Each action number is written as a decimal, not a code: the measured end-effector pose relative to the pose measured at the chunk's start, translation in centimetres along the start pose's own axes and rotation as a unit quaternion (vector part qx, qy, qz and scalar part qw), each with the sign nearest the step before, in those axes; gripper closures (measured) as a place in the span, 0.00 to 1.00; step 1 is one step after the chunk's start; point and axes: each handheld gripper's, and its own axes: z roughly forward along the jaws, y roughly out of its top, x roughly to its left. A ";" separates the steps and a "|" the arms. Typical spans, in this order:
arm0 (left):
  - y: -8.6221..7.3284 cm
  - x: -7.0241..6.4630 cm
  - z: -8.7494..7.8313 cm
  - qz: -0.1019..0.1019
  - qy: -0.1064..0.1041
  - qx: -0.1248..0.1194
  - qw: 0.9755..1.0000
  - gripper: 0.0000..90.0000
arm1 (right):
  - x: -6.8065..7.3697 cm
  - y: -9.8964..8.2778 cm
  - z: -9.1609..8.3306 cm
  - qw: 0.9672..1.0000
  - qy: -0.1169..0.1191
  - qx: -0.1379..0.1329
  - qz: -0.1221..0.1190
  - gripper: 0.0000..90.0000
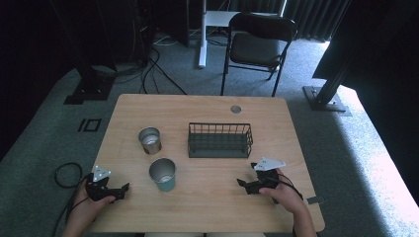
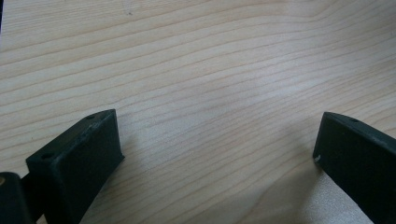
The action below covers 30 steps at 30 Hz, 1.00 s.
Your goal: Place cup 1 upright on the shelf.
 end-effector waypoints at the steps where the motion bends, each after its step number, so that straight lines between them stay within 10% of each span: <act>1: 0.0 0.0 0.0 0.000 0.000 0.000 1.000 0.02 | 0.1 0.1 0.2 1.000 0.002 -0.001 -0.002 0.12; 30: 0.0 0.0 0.0 -0.001 0.000 -0.001 1.000 0.02 | 4.8 3.4 4.5 0.995 0.083 -0.011 -0.057 0.12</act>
